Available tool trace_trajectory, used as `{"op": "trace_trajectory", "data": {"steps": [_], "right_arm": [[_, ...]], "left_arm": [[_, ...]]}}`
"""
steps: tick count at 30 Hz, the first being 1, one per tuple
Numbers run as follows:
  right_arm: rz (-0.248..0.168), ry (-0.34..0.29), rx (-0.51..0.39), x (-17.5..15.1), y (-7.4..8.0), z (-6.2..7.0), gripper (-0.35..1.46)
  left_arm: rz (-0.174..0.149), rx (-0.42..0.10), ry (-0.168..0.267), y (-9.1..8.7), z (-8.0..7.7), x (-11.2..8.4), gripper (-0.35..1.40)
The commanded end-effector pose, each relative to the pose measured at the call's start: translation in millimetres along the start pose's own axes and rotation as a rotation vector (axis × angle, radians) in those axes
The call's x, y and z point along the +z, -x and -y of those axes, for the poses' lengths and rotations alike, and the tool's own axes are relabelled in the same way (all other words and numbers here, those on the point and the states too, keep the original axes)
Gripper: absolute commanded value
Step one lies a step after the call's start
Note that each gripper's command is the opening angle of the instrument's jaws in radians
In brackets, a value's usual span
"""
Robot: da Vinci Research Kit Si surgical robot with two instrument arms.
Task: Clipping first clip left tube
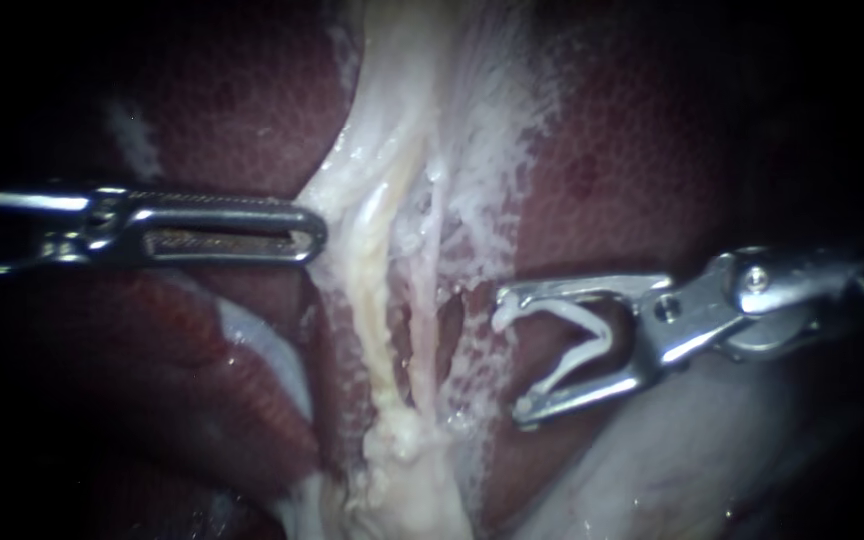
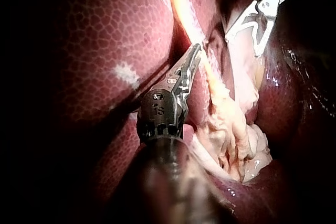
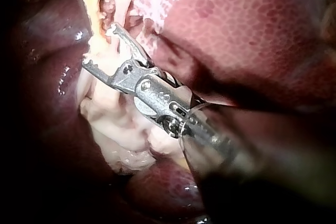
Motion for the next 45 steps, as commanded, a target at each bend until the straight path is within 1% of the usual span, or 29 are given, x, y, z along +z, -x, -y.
{"op": "trace_trajectory", "data": {"steps": [1,6,10,16,19,22,27,35,40,41,43,45], "right_arm": [[0.002,-0.004,0.001,0.6,0.4,0.0,0.6],[0.006,-0.015,0.015,3.1,2.1,0.0,0.6],[0.009,-0.017,0.025,4.5,3.0,-0.3,0.6],[0.013,-0.027,0.03,6.5,4.1,-0.8,0.6],[0.015,-0.031,0.036,7.3,4.4,-0.9,0.6],[0.015,-0.029,0.035,8.1,4.3,-1.1,0.6],[0.015,-0.024,0.037,9.4,3.8,-1.6,0.6],[0.016,-0.025,0.042,10.7,3.0,-1.8,0.6],[0.016,-0.037,0.052,11.2,2.7,-1.6,0.6],[0.016,-0.048,0.056,11.2,2.6,-1.4,0.6],[0.019,-0.095,0.065,11.2,2.5,-1.2,0.59],[0.021,-0.122,0.075,11.2,2.4,-0.9,0.59]], "left_arm": [[0.001,0.001,0.002,0.0,0.2,0.0,-0.35],[0.001,0.0,0.003,0.1,0.7,-0.2,-0.35],[0.002,0.0,0.004,0.1,0.8,-0.2,-0.35],[0.002,0.005,0.005,0.2,1.1,-0.3,-0.35],[0.002,0.005,0.005,0.2,1.2,-0.3,-0.35],[0.002,0.005,0.005,0.1,1.2,-0.3,-0.35],[0.002,0.006,0.006,0.1,1.2,-0.3,-0.35],[0.003,0.006,0.007,0.0,1.2,-0.1,-0.35],[0.002,0.007,0.006,-0.1,1.1,-0.1,-0.35],[0.002,0.007,0.006,-0.1,1.1,-0.1,-0.35],[0.002,0.007,0.006,-0.1,1.0,-0.1,-0.35],[0.002,0.007,0.006,-0.1,1.0,0.0,-0.35]]}}
